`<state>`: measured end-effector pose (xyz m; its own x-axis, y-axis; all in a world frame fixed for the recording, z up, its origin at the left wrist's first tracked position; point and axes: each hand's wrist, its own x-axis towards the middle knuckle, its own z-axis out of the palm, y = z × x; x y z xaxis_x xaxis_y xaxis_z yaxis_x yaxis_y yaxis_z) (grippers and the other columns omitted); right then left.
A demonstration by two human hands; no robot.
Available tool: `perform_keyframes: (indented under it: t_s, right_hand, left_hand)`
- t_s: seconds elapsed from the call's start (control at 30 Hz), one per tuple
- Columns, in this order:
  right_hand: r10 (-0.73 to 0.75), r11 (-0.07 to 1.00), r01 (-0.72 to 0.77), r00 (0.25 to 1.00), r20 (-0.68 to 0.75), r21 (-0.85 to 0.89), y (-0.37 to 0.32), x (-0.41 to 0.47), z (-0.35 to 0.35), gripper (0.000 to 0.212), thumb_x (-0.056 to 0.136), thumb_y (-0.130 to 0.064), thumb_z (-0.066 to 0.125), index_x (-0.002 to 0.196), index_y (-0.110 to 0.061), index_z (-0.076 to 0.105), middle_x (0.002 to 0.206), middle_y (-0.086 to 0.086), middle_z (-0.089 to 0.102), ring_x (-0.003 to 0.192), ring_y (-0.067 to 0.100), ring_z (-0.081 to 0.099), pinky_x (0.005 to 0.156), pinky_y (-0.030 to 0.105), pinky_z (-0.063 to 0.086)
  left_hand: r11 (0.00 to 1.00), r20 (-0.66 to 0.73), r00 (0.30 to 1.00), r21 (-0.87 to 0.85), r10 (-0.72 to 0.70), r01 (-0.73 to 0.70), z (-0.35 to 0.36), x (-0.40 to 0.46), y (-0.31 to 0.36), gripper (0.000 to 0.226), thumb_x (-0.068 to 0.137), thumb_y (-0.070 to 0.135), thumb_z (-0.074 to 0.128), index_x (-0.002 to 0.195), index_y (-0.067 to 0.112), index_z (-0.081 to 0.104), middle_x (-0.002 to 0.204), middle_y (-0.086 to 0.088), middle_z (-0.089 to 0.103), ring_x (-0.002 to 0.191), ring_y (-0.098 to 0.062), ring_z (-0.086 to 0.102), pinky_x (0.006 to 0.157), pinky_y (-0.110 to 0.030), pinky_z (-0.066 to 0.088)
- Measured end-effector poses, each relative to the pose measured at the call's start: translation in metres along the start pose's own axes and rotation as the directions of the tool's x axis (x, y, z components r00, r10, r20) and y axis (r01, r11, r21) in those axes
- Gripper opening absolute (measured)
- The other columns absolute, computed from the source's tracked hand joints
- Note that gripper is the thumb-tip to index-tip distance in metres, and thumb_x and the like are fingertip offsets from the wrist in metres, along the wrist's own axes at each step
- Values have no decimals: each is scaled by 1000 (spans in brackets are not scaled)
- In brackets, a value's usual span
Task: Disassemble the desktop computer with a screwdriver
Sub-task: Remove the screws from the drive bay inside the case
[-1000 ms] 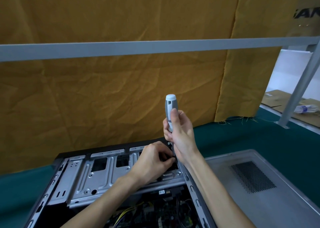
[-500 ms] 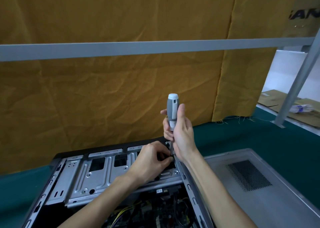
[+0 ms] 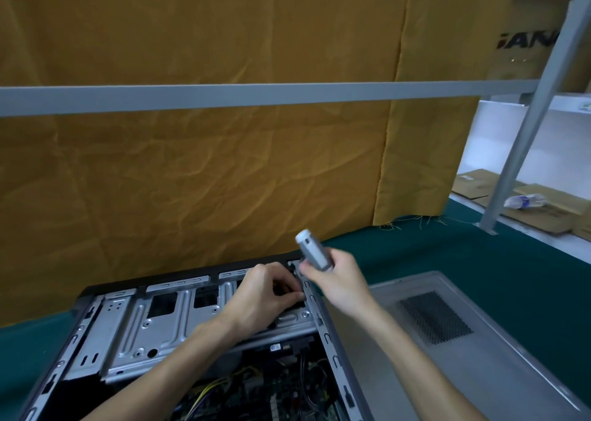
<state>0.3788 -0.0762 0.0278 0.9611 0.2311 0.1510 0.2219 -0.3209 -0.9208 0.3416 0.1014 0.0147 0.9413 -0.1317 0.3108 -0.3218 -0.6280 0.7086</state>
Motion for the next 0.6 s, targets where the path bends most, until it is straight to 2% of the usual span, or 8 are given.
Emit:
perform_keyframes:
  t_s: [0.1,0.17,0.23,0.33,0.47,0.53,0.57,0.6]
  right_hand:
    - [4,1000,-3,999,-32,10,3,-9,10,13,87,-30,76,89,-19,71,81,0,72,76,18,67,67,30,51]
    - [67,991,-63,997,-36,115,0,-8,4,14,88,-30,75,87,-16,73,62,-8,63,59,12,59,53,19,43]
    - [120,973,-128,991,50,191,-3,-7,-3,21,89,-31,74,94,-11,73,53,-14,50,47,3,44,43,16,33]
    - [159,933,-212,968,195,291,-10,-8,-9,26,88,-31,76,102,-9,74,59,-7,48,45,5,35,40,19,25]
    - [156,905,-243,953,260,349,-13,-7,-14,19,88,-23,77,99,-8,76,61,-3,52,44,6,33,40,21,20]
    - [140,890,-254,942,304,379,-10,-8,-16,11,87,-21,78,94,-12,77,60,-3,51,43,6,33,39,21,20]
    - [136,890,-253,942,308,380,-7,-7,-19,10,86,-21,80,91,-14,78,60,-3,52,43,6,33,39,20,21]
    - [146,902,-243,950,276,358,-4,-5,-22,10,83,-23,81,89,-15,78,60,-3,52,43,6,36,38,20,23]
  left_hand:
    - [1000,-46,999,-8,-11,10,-2,-3,4,9,84,27,82,79,29,75,82,11,72,78,-8,68,72,-29,55]
    - [993,-68,997,-119,-35,27,-7,-4,8,7,85,26,81,80,24,77,81,8,75,76,-13,70,71,-31,57]
    - [955,-100,993,-296,-67,34,-13,-5,13,5,87,22,79,84,18,78,85,2,77,79,-13,72,72,-25,57]
    - [892,-114,987,-450,-111,48,-18,-7,20,8,85,21,79,88,14,79,84,-1,76,79,-10,70,73,-18,53]
    - [856,-70,992,-514,-106,56,-20,-8,23,13,82,22,80,90,12,79,88,-3,77,82,-10,71,74,-16,52]
    - [852,-43,995,-521,-86,51,-21,-8,24,10,82,23,80,90,17,80,92,-2,78,88,-14,73,78,-17,54]
    - [882,-46,997,-470,-63,34,-21,-8,23,9,83,25,80,91,21,80,94,2,77,91,-12,72,79,-18,54]
    - [945,-67,998,-327,-21,-2,-20,-7,18,10,85,28,79,95,27,78,97,8,75,95,-8,69,82,-20,53]
